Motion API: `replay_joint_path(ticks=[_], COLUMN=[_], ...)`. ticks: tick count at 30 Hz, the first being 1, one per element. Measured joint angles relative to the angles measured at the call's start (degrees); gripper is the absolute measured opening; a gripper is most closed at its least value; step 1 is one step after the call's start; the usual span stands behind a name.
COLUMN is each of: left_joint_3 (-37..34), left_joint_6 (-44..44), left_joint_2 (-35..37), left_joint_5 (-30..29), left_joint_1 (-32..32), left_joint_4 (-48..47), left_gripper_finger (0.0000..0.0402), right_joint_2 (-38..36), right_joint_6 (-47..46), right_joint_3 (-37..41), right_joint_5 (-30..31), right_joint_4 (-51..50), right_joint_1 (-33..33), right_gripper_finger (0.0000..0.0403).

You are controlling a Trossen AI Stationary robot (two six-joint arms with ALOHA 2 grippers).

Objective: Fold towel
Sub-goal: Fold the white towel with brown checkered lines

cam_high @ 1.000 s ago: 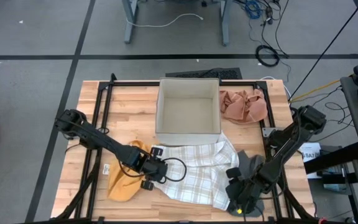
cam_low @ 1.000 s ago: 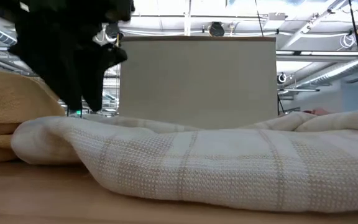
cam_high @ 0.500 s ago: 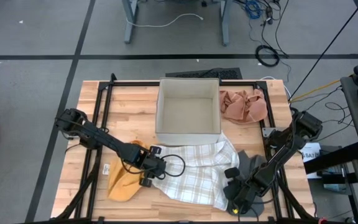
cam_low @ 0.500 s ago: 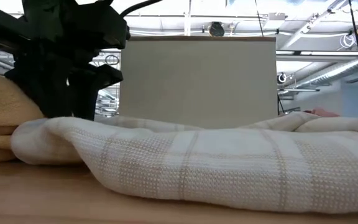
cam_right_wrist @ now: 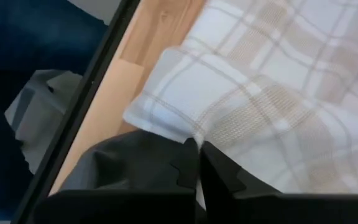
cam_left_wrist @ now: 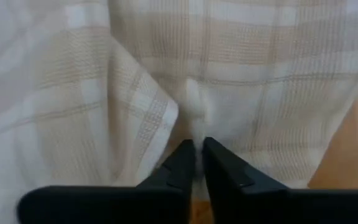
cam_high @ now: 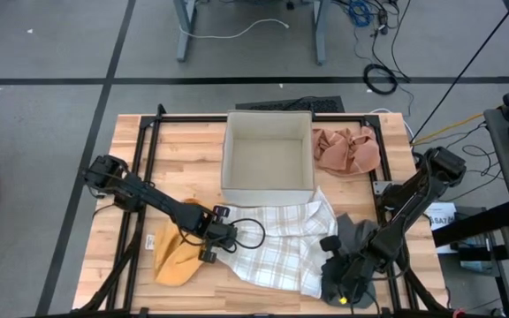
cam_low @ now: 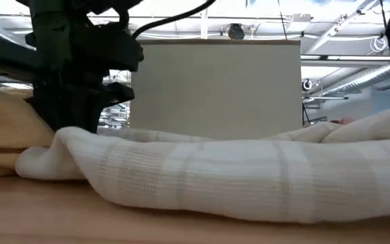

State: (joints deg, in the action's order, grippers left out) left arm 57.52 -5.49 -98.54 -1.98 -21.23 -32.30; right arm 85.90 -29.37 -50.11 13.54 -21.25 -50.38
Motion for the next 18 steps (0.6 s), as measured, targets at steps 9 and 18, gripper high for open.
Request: replay_joint_path(ticks=[9,18], left_joint_3=[6.11,23.10], left_joint_6=[3.16,3.00], left_joint_2=[1.74,3.48], left_joint_5=[-0.37,-8.68], left_joint_1=[0.13,-2.17], left_joint_4=[-3.52,-26.57], left_gripper_finger=[0.0003,0.0001], right_joint_2=[-5.10,-17.63], right_joint_6=[-0.04,1.10], right_joint_3=[0.00,0.00], right_joint_5=[-0.07,-0.02], right_joint_4=[-1.78,-6.08], right_joint_1=[-1.19,-4.08], right_gripper_finger=[0.0000,0.0000])
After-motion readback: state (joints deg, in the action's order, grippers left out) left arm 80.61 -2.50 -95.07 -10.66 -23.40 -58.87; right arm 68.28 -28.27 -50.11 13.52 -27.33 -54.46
